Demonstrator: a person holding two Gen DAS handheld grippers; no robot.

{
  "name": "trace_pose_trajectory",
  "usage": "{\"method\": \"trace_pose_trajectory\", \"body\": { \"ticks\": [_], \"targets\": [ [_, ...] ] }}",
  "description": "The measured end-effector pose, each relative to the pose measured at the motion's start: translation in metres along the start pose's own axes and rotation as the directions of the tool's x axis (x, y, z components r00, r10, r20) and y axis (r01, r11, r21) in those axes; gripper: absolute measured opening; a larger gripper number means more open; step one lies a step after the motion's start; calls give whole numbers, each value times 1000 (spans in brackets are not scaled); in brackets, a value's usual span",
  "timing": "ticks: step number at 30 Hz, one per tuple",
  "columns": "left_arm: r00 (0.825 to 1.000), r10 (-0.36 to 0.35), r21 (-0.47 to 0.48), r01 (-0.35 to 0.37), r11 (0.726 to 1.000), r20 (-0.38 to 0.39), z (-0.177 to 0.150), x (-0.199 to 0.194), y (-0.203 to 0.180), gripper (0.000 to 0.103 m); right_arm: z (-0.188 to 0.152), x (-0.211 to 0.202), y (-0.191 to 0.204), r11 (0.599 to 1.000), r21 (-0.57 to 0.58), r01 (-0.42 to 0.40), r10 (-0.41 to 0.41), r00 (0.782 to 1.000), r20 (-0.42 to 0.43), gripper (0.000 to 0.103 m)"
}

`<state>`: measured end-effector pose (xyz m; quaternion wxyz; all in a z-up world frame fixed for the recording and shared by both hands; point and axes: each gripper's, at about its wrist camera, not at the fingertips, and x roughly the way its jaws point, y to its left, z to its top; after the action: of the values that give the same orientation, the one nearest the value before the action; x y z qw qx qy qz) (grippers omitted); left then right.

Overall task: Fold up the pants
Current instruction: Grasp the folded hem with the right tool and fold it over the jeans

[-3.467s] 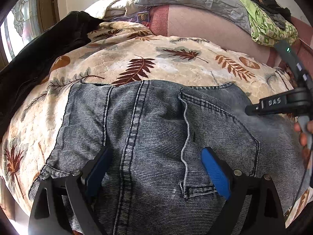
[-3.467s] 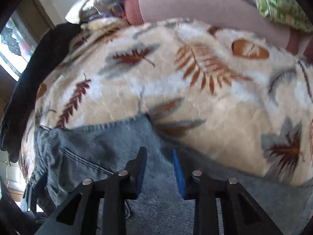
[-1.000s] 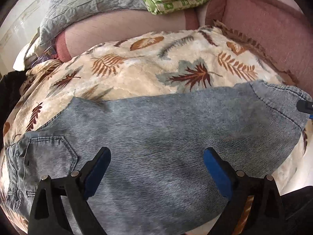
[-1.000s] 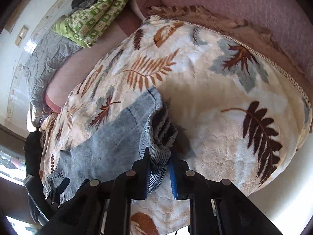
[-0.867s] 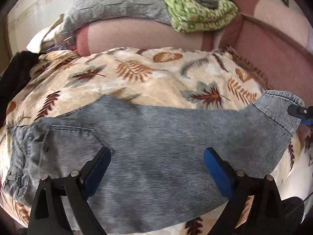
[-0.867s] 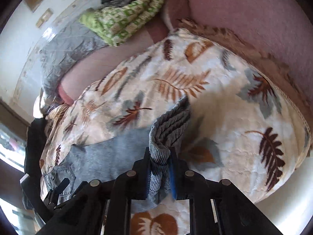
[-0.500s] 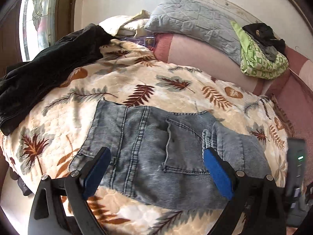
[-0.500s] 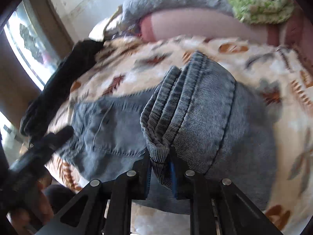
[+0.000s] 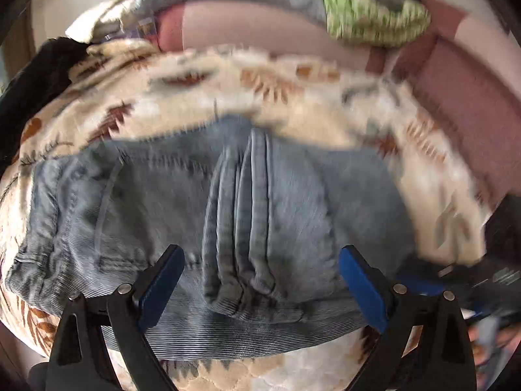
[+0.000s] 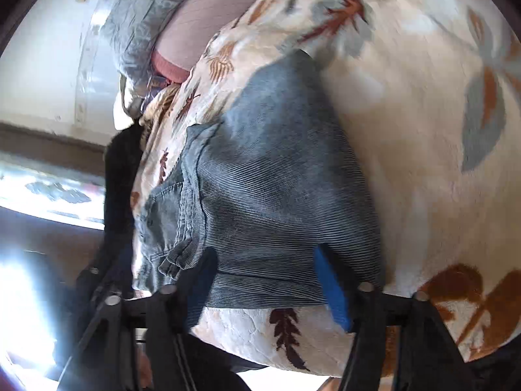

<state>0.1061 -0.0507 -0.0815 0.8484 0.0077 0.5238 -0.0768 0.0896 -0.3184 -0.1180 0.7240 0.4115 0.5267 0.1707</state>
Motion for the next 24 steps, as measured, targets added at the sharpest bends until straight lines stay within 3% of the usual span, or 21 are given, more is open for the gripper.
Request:
{"method": "trace_pose_trajectory", "body": {
  "ticks": [1, 2, 3, 5, 9, 11, 13, 14, 15, 16, 18, 21, 24],
  "targets": [
    [999, 44, 38, -43, 998, -31, -7, 15, -6, 97, 4, -7, 1, 1000, 20, -8, 8, 1000, -15, 56],
    [997, 59, 59, -62, 996, 47, -12, 8, -10, 98, 11, -14, 8, 1000, -3, 1, -1, 1000, -4, 56],
    [996, 71, 63, -74, 995, 52, -13, 2, -12, 98, 19, -22, 18, 999, -49, 9, -8, 1000, 13, 57],
    [997, 40, 35, -42, 999, 62, -9, -12, -13, 97, 38, -31, 36, 995, -100, -16, 19, 999, 33, 61],
    [982, 14, 47, -23, 999, 188, 6, -42, -25, 97, 92, -10, 46, 993, -88, -84, 83, 996, -20, 63],
    [986, 4, 46, -12, 999, 169, 14, -32, -28, 97, 115, 16, 33, 998, -53, -44, 40, 996, -81, 63],
    [999, 31, 82, -34, 996, 37, 14, 4, -36, 98, 131, 40, 14, 995, -38, 90, -93, 990, -101, 60],
    [997, 78, 110, -75, 991, -20, 9, 23, -38, 99, 135, 41, 9, 998, -10, 63, -63, 993, -96, 56],
    [994, 94, 143, -100, 985, 50, 5, 20, -44, 99, 137, 35, 9, 999, -10, 33, -34, 996, -82, 56],
    [992, 102, 156, -112, 981, 70, 3, 13, -48, 99, 138, 26, 15, 999, -41, 12, -15, 998, -58, 56],
    [997, 39, 137, -47, 990, 65, 4, 2, -49, 99, 139, 9, 23, 995, -99, -20, 17, 999, -35, 57],
    [989, 10, 126, -29, 992, 147, 11, -15, -54, 99, 148, 0, 18, 988, -122, 91, -93, 996, -13, 57],
    [993, -49, 116, 37, 993, 103, 16, -3, -60, 99, 158, 16, 0, 988, -97, 124, -130, 990, -62, 57]
  ]
}}
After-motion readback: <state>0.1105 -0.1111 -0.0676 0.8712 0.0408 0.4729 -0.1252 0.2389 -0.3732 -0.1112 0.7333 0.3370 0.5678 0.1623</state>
